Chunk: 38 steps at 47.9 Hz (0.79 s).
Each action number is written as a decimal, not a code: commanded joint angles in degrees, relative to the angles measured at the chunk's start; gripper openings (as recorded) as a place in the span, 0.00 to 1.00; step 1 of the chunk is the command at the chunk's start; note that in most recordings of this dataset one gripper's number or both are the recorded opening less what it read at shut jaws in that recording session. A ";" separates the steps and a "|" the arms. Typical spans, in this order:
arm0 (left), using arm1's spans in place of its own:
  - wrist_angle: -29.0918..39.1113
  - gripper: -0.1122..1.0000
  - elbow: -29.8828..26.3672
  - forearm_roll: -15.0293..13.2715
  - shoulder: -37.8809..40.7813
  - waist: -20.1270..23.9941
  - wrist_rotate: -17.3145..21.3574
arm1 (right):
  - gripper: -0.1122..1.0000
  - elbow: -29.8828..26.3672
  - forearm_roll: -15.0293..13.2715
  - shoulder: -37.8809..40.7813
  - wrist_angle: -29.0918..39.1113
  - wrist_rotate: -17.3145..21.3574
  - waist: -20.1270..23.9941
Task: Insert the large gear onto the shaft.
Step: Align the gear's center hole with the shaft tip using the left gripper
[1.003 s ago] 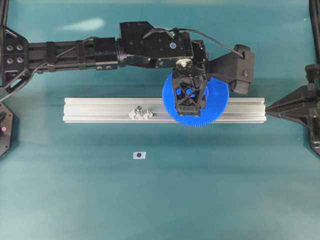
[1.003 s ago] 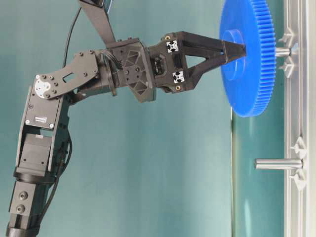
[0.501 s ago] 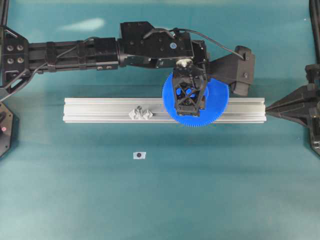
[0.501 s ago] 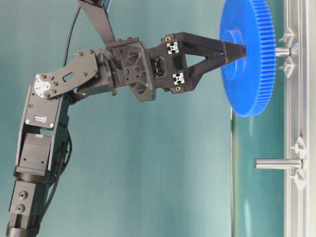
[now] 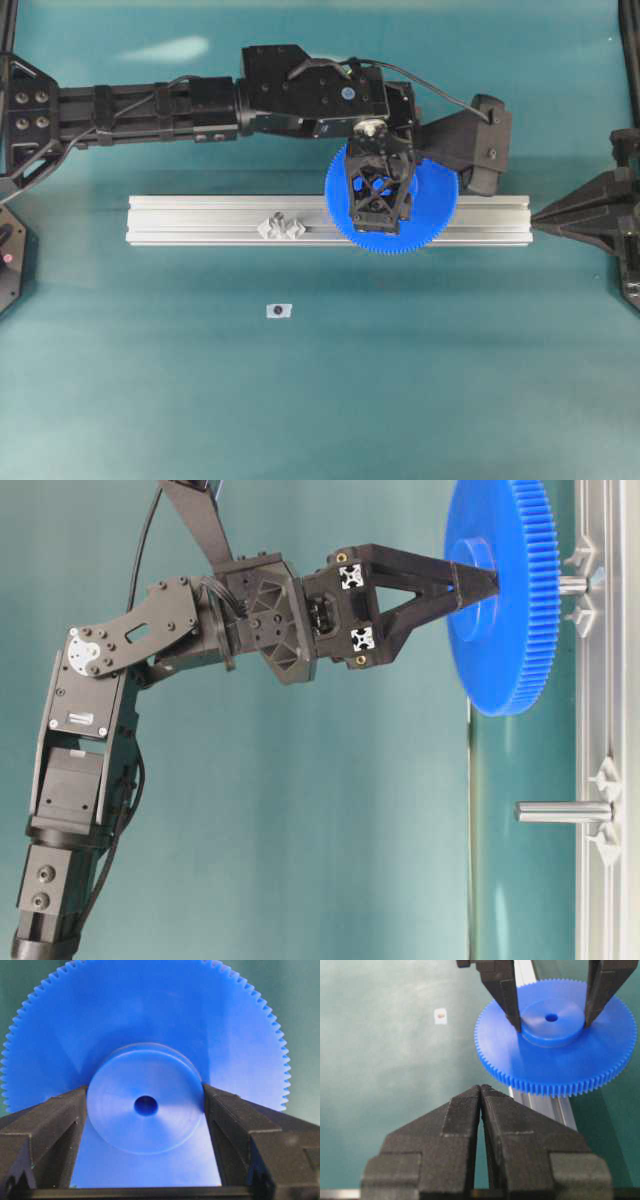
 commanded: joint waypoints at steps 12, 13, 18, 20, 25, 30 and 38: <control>0.26 0.79 -1.14 0.44 -1.23 0.18 0.26 | 0.21 -0.62 0.00 0.26 -0.26 0.53 -0.09; 0.18 0.79 -1.14 0.44 -1.23 0.18 0.26 | 0.21 -0.62 0.00 0.26 -0.26 0.53 -0.09; 0.35 0.79 -1.32 0.44 -1.14 0.18 0.26 | 0.21 -0.53 -0.09 0.35 -0.26 0.53 -0.09; 0.44 0.79 -1.32 0.44 -0.97 0.18 0.26 | 0.21 -0.53 0.00 0.35 -0.26 0.53 -0.09; 0.79 0.79 -1.58 0.44 -0.97 0.09 0.09 | 0.21 -0.53 -0.09 0.35 -0.26 0.53 -0.09; 1.05 0.79 -1.85 0.44 -0.88 0.00 -0.18 | 0.21 -0.53 0.00 0.35 -0.26 0.53 -0.18; 1.49 0.81 -2.20 0.44 -0.62 -0.26 0.00 | 0.21 -0.53 -0.09 0.35 -0.26 0.53 -0.09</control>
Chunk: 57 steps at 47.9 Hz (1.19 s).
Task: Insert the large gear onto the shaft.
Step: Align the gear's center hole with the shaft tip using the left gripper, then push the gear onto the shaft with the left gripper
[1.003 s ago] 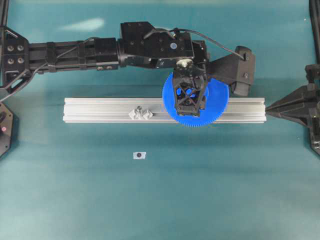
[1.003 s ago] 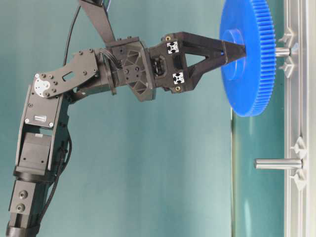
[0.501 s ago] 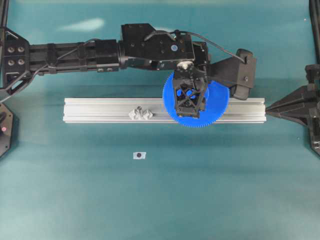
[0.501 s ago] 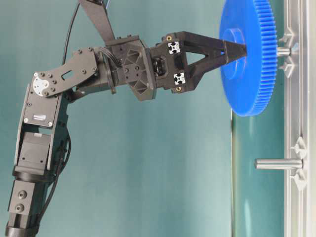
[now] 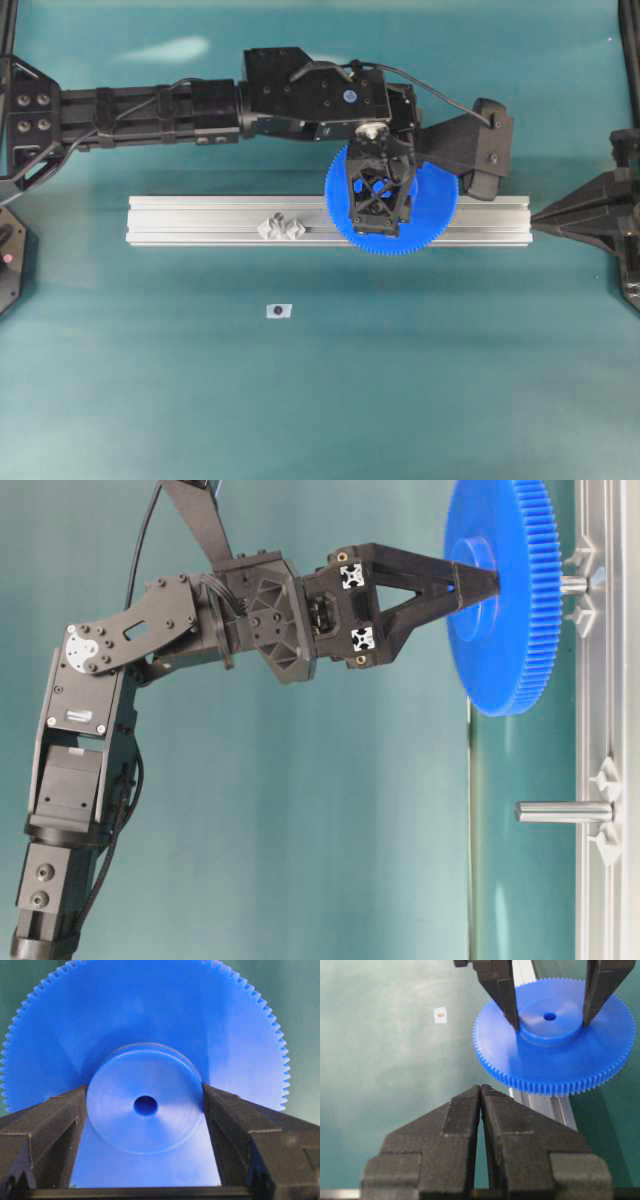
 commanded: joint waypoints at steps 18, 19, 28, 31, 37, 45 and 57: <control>2.29 0.92 -4.13 0.44 -0.53 -0.18 -0.35 | 0.21 -0.62 -0.09 0.35 -0.18 0.53 0.00; 2.72 0.92 -4.31 0.44 -0.53 -0.09 -0.35 | 0.21 -0.62 -0.09 0.35 -0.18 0.53 0.00; 5.89 0.92 -6.94 0.44 0.35 -0.70 -0.26 | 0.21 -0.62 0.00 0.35 -0.18 0.53 0.00; 6.06 0.92 -7.21 0.44 0.70 -0.79 -0.26 | 0.21 -0.62 -0.09 0.35 -0.18 0.53 0.00; 6.15 0.92 -7.29 0.44 1.05 -1.05 -0.35 | 0.21 -0.62 -0.09 0.35 -0.18 0.53 0.00; 5.98 0.92 -7.38 0.44 1.05 -1.76 -0.35 | 0.21 -0.62 0.00 0.18 -0.18 0.53 0.00; 5.80 0.92 -8.09 0.44 1.14 -1.76 -0.44 | 0.21 -0.44 -0.09 0.09 -0.18 0.53 0.00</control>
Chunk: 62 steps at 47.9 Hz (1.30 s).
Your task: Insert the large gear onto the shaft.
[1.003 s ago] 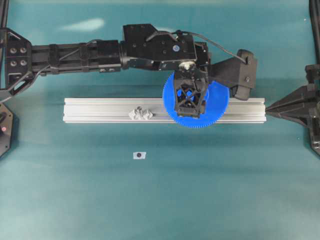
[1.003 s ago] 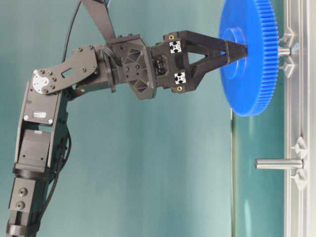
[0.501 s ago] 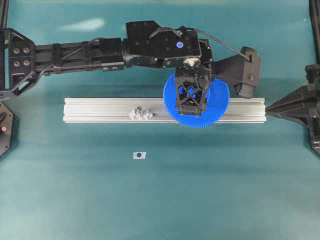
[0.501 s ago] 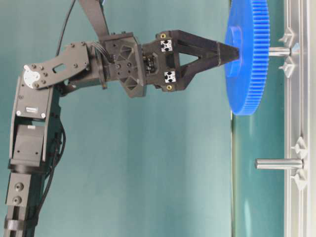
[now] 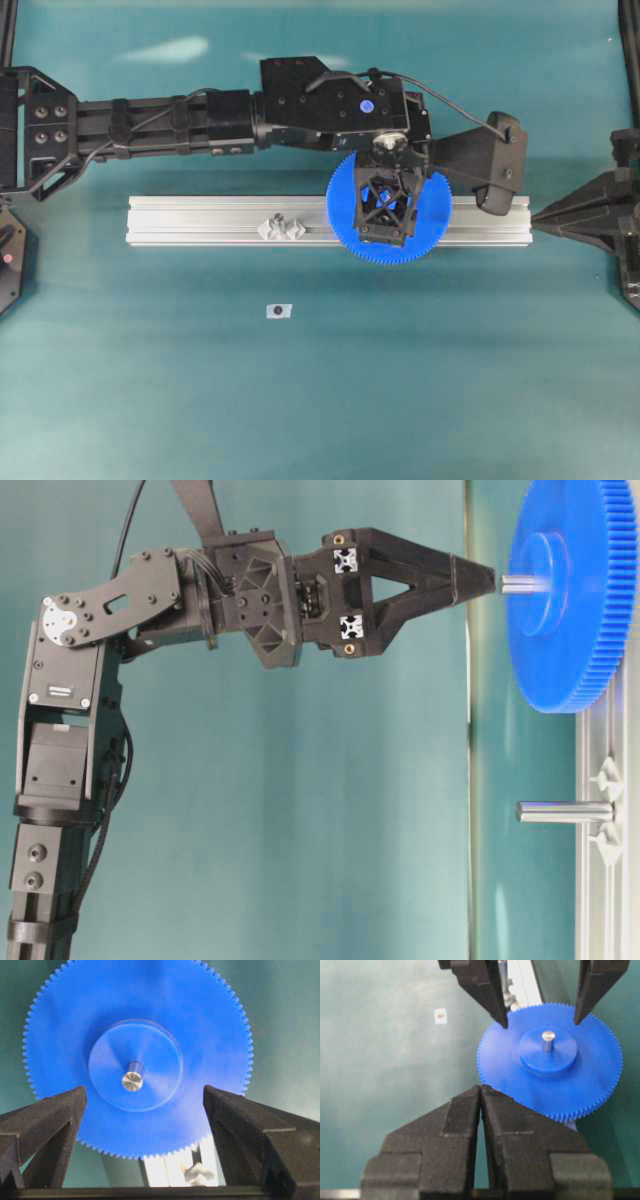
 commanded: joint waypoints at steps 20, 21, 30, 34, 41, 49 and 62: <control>-0.35 0.92 -2.20 0.18 -1.05 -0.18 0.00 | 0.21 -0.53 -0.09 0.35 -0.26 0.53 0.00; -0.44 0.92 -2.20 0.18 -1.14 -0.09 -0.09 | 0.21 -0.53 0.00 0.35 -0.26 0.53 0.00; -0.35 0.92 -2.20 0.09 -1.05 -0.09 0.00 | 0.21 -0.53 0.00 0.35 -0.26 0.53 0.00; -0.44 0.92 -2.29 0.18 -0.97 -0.09 0.00 | 0.21 -0.53 0.00 0.35 -0.26 0.53 0.00; -0.44 0.92 -2.29 0.18 -1.05 -0.09 -0.09 | 0.21 -0.53 0.00 0.35 -0.26 0.53 0.00; -0.53 0.92 -2.72 0.18 -1.14 -0.18 -0.18 | 0.21 -0.53 0.00 0.35 -0.26 0.53 0.00; -2.46 0.91 -3.78 0.18 -2.64 -0.44 -1.23 | 0.21 -0.44 0.00 0.35 -0.26 0.53 0.00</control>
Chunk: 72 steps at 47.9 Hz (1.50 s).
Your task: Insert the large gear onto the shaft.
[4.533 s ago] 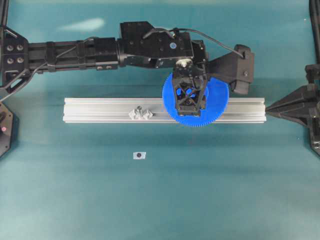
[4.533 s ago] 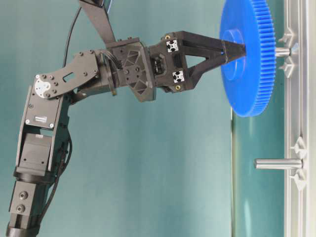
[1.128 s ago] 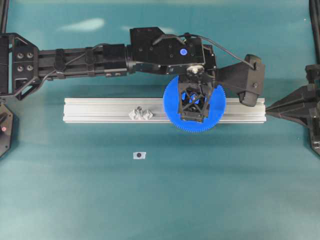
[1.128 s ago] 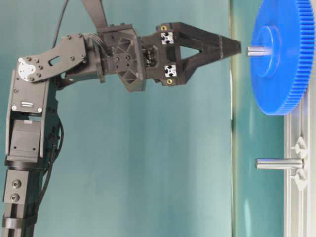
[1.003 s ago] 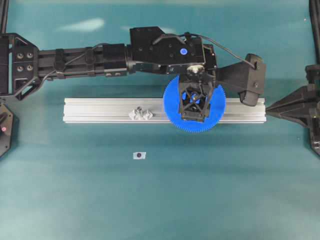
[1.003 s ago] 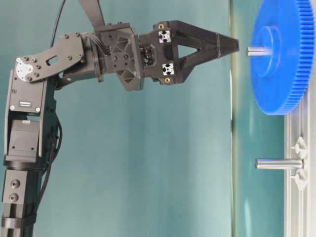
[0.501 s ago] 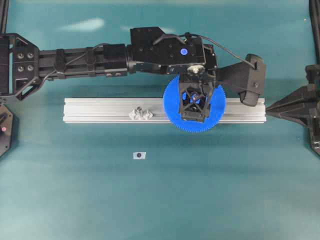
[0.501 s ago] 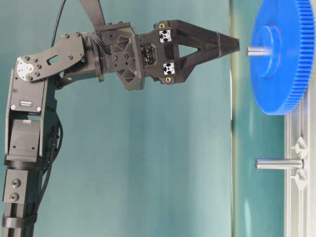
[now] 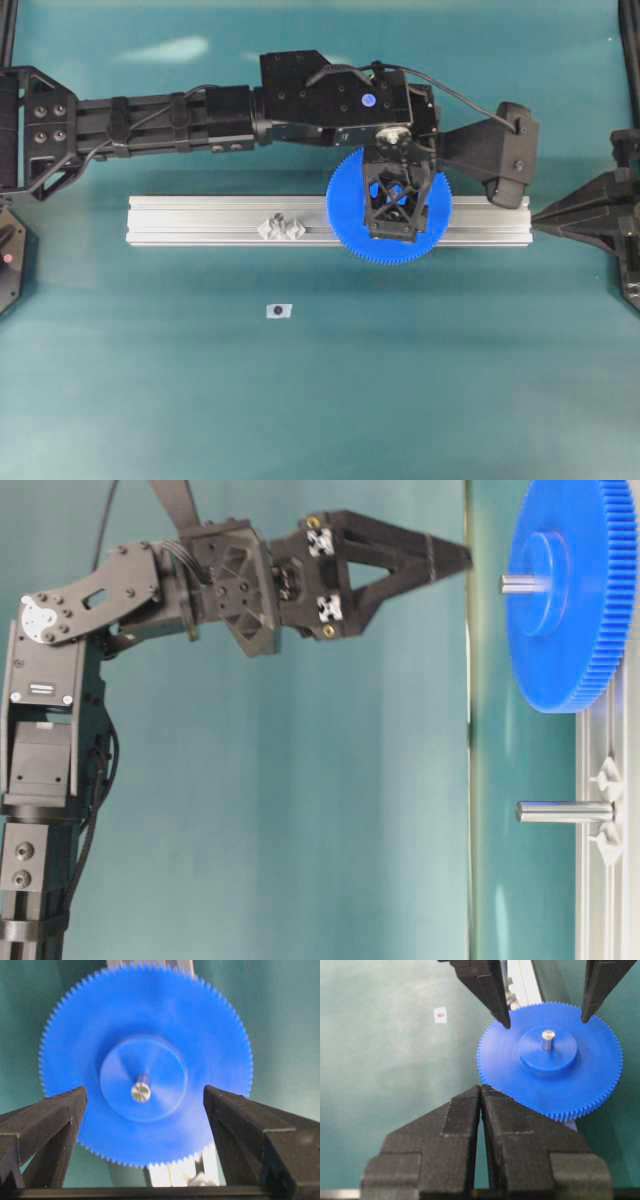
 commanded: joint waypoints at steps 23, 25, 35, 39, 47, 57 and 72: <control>-0.53 0.89 -1.58 0.09 -2.81 -0.44 -0.79 | 0.21 0.00 -0.09 -0.18 -0.26 0.53 0.00; -0.53 0.89 -1.58 0.18 -2.81 -0.44 -0.79 | 0.21 0.00 -0.09 -0.26 -0.26 0.53 -0.09; -0.44 0.89 -1.76 0.18 -3.34 -0.44 -1.32 | 0.21 0.18 0.00 -0.53 -0.26 0.53 0.00; -0.44 0.89 -1.76 0.18 -3.87 -0.44 -2.02 | 0.21 0.00 0.00 -0.53 -0.26 0.53 0.00; -0.44 0.89 -1.76 0.09 -5.71 -0.53 -3.08 | 0.21 0.00 0.00 -0.53 -0.26 0.62 0.00; -0.35 0.89 -1.76 0.09 -7.82 -0.88 -3.34 | 0.21 0.00 0.00 -0.53 -0.26 0.53 0.00; 0.70 0.89 -1.76 0.18 -7.82 -0.97 -3.52 | 0.21 0.00 0.00 -0.53 -0.26 0.53 0.00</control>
